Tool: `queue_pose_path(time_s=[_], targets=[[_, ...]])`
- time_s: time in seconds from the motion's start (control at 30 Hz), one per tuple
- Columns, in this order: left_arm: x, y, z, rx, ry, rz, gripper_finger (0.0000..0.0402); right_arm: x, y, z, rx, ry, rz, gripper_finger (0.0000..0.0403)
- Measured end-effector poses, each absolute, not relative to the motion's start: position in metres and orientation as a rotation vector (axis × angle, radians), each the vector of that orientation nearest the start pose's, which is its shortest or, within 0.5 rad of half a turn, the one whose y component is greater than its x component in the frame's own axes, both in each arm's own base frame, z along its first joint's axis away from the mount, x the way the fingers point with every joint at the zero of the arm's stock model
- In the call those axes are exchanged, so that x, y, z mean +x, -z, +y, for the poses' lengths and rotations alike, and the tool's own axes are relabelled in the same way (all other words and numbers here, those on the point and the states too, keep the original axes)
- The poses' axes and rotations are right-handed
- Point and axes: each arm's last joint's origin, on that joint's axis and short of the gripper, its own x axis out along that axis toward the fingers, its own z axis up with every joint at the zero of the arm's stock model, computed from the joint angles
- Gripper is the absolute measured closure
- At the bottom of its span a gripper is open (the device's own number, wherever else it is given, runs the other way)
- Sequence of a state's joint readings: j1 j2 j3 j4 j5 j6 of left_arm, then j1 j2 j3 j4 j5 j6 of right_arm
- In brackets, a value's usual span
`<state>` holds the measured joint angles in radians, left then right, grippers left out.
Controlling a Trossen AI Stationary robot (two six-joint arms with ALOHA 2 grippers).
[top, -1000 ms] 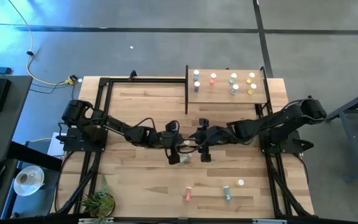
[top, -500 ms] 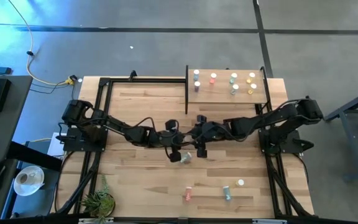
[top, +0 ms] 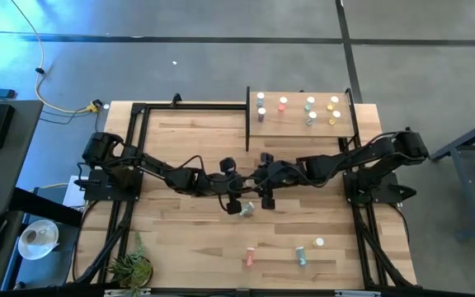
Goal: Pick and place medicine bottles onto shelf by color
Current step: Put the left pink pill bottle on the shelf aligned with the pink pill bottle
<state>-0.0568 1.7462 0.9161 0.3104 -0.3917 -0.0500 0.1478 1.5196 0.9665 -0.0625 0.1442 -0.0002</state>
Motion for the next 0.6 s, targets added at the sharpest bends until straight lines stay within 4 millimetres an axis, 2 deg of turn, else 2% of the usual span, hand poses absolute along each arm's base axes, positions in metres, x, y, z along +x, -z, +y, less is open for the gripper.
queue_pose_path(time_s=[0.3, 0.6], targets=[[0.358, -0.1762, -0.0057, 0.069, -0.349, 0.5, 0.0312, 0.3222, -0.2338, 0.0433, -0.091, 0.001, 0.61, 0.0297], [0.3582, -0.1768, -0.0052, 0.095, -0.344, 0.499, 0.0291, 0.322, -0.2337, 0.0433, -0.094, 0.008, 0.612, 0.0296]])
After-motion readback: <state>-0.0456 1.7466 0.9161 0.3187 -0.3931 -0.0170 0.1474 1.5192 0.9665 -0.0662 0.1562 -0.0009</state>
